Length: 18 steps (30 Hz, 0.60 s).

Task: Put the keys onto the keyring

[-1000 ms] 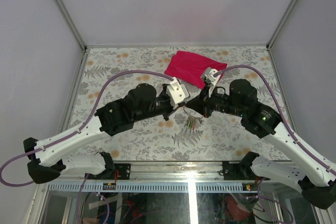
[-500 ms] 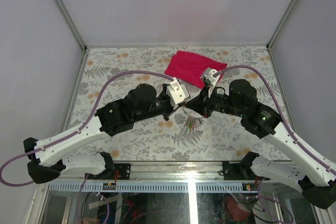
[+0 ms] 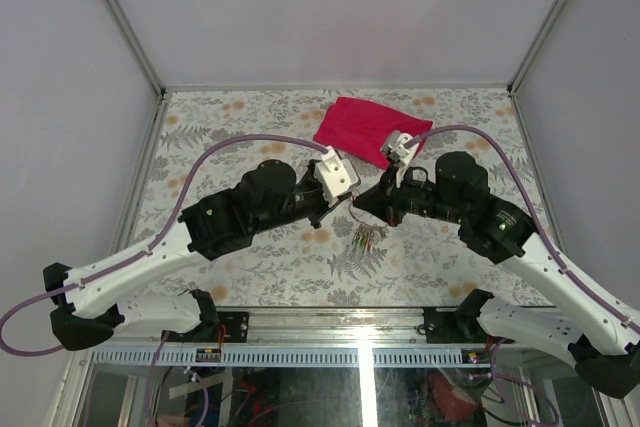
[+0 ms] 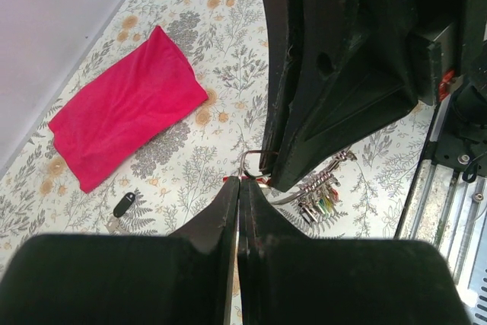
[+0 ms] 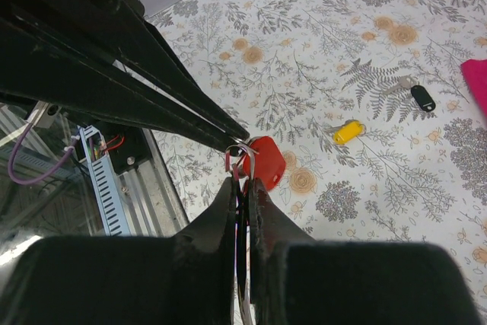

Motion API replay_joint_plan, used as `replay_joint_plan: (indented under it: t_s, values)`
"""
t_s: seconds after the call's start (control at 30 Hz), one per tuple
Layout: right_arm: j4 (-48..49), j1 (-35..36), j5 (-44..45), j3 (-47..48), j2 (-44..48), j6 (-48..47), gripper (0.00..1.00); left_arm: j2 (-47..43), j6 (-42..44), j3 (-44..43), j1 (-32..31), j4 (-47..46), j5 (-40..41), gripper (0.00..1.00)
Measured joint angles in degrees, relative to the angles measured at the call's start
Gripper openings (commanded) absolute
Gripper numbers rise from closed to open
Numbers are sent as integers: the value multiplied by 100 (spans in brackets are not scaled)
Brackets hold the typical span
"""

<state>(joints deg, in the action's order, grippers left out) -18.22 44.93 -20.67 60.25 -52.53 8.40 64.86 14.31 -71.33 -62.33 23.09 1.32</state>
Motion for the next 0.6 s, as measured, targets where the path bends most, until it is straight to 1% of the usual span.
replay_joint_plan:
  t_s: [0.33, 0.6]
  values:
    - [-212, 2, -17, 0, 37, -87, 0, -7, 0, 0, -2, 0, 151, 0]
    - [-334, 7, -382, 0, 55, -190, 0, -44, -2, 0, -2, -7, 166, 0]
